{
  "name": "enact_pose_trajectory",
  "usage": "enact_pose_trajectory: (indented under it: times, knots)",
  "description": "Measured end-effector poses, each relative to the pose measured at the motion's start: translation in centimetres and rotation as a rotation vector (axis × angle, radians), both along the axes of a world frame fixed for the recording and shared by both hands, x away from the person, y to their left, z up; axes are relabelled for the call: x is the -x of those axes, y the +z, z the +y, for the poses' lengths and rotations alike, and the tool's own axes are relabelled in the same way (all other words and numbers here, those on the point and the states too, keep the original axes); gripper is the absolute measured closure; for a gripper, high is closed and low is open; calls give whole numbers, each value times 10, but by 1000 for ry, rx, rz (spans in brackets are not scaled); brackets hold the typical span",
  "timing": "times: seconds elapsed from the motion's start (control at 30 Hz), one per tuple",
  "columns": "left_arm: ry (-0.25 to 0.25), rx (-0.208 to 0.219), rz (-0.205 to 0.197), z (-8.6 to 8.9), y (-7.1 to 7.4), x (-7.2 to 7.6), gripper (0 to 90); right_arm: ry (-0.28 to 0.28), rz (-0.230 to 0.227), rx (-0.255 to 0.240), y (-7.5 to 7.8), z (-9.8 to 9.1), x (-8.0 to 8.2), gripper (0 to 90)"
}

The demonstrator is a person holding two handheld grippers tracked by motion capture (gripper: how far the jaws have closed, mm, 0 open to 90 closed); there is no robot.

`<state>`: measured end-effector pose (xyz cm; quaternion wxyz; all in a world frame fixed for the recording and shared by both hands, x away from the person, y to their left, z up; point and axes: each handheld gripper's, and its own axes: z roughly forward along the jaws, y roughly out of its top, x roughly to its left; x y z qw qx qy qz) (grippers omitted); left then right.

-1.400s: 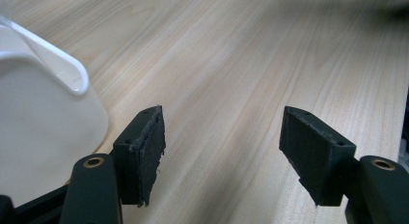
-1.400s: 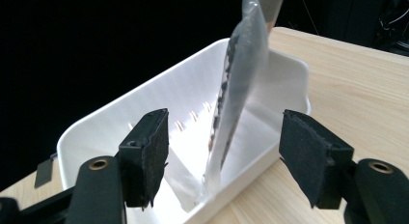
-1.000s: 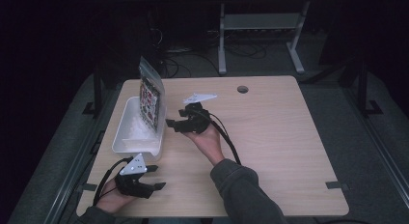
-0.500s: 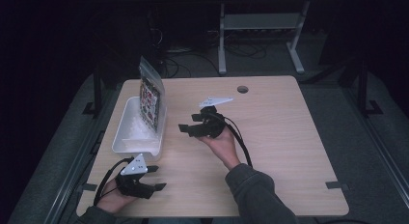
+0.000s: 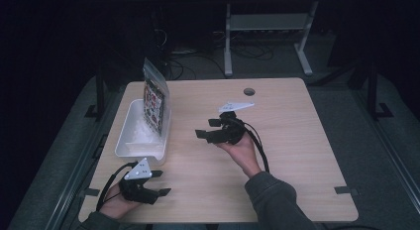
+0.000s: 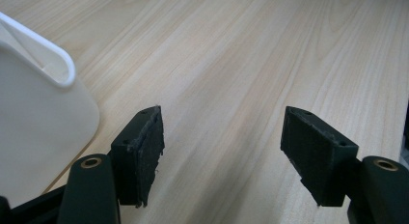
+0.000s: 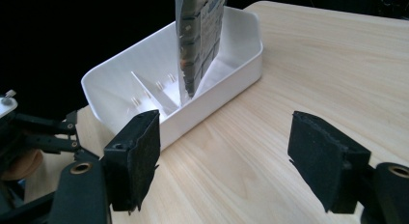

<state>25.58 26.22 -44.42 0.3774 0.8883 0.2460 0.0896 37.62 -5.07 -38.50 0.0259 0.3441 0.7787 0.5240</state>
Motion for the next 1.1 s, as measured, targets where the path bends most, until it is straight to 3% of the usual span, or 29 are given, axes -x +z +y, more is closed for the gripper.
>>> enact_pose_trajectory:
  times: [0.43,0.73,1.1]
  knots:
    - [-6,-7,10,-1,-1,0,311,-40,26,-2,-10,-36,9,241]
    - [-2,-10,15,-1,-2,-1,296,-30,64,-9,-15,-55,13,240]
    - [1,-12,17,-2,-2,-1,282,-53,72,-2,-19,-80,25,220]
